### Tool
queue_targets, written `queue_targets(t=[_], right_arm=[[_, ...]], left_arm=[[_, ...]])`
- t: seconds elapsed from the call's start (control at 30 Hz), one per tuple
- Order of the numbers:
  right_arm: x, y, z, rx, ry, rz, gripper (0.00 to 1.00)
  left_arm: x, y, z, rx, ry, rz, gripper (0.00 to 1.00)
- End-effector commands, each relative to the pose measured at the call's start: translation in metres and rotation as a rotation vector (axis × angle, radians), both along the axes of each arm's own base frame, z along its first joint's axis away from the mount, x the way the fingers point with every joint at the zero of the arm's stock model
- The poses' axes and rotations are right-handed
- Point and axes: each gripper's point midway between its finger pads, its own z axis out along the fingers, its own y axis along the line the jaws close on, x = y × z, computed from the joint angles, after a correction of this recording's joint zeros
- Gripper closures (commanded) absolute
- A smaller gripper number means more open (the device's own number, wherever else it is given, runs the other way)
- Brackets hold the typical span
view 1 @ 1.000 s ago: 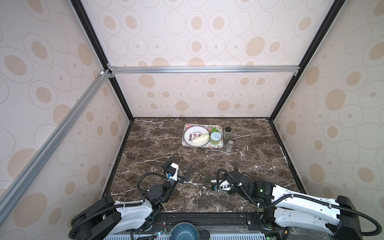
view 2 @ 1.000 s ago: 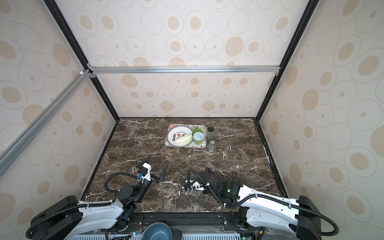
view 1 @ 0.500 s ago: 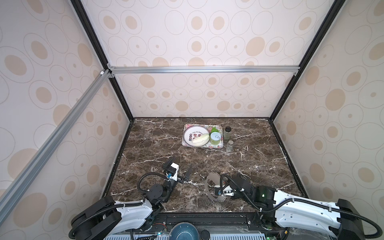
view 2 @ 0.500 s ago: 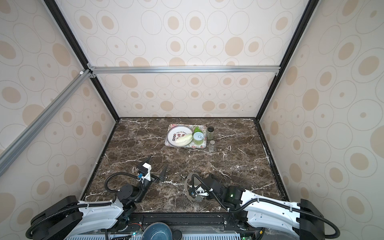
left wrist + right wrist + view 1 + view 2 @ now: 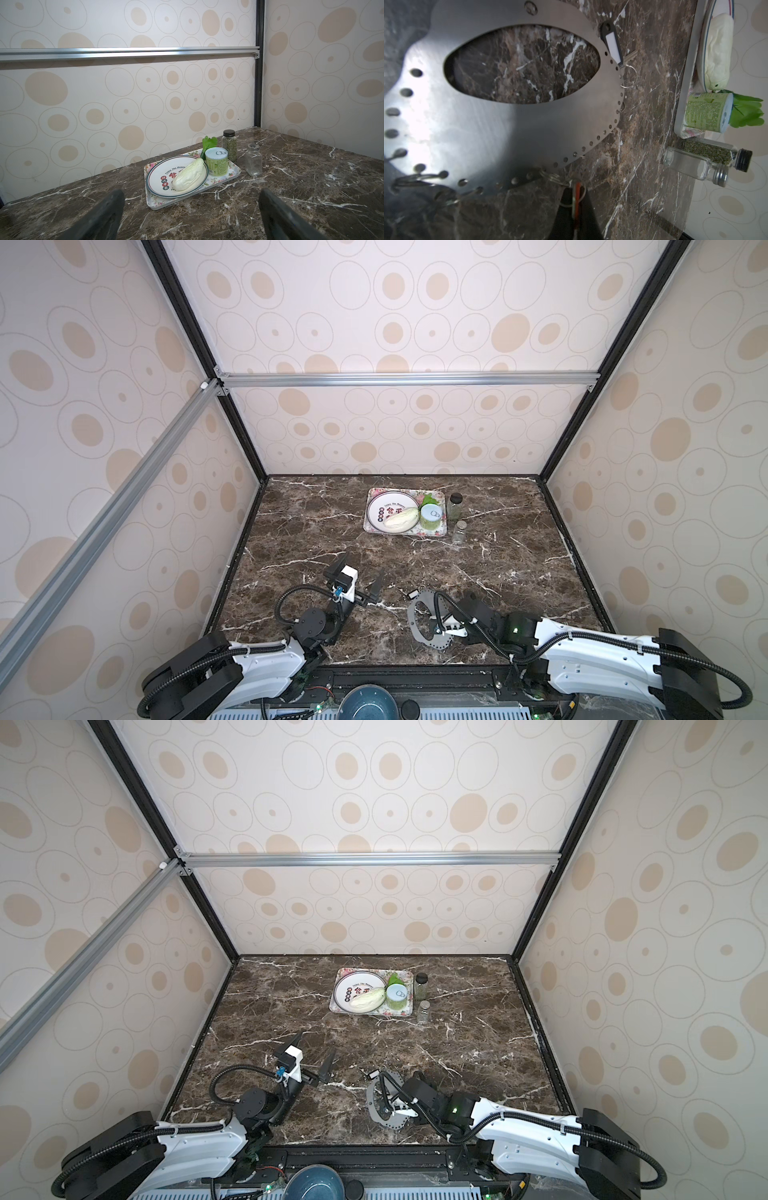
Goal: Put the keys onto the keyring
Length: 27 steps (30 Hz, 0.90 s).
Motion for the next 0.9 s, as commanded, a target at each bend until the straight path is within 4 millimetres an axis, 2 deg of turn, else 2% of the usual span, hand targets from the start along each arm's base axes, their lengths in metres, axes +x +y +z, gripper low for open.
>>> queue_targets(t=[0.0,0.5,0.6,0.87], right_arm=[[0.001,-0.006,0.003,-0.008,-0.01,-0.017,1.0],[-0.005,-0.033,0.005,-0.126,0.008,0.002,1.0],[-0.008,-0.033,0.005,-0.119,0.012,0.021,1.0],[-0.01,-0.029,0.002,-0.092,0.021,0.036,0.78]], left_arm=[[0.001,0.004,0.0,0.008,-0.006,0.015,0.0],[0.001,0.003,-0.001,0.008,-0.005,0.014,0.0],[0.001,0.003,-0.001,0.008,-0.005,0.014,0.0],[0.002,0.005,0.0,0.013,-0.008,0.026,0.0]])
